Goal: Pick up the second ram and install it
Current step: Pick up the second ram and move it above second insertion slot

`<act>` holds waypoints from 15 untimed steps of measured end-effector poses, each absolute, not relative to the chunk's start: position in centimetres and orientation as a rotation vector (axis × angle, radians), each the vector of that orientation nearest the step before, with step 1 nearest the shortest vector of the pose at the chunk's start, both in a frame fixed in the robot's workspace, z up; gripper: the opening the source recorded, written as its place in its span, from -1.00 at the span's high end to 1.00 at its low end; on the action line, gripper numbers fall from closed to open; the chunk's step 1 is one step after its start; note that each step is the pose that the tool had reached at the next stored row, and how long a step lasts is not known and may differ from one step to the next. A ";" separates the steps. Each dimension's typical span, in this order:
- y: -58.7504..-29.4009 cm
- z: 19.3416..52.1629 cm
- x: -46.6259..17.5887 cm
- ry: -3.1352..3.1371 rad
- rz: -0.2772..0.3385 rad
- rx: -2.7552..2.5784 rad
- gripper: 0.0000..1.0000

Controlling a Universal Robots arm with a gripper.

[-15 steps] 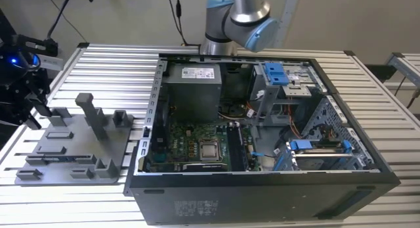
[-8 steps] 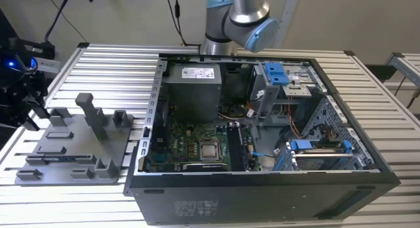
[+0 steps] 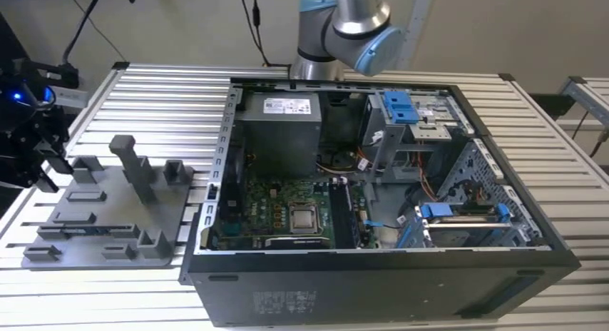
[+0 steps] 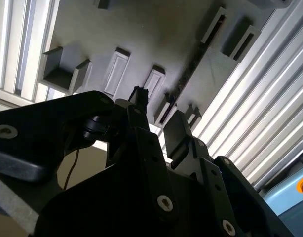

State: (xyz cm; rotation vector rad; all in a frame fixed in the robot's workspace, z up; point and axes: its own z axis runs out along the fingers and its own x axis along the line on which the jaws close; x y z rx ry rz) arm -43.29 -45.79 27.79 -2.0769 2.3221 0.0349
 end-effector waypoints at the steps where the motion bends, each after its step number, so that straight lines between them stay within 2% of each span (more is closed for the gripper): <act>1: -45.8 27.7 -43.4 2.322 0.035 -2.077 0.16; 7: -45.8 26.9 -43.9 2.312 0.024 -2.076 0.16; 15: -47.3 25.7 -42.9 2.313 0.025 -2.077 0.16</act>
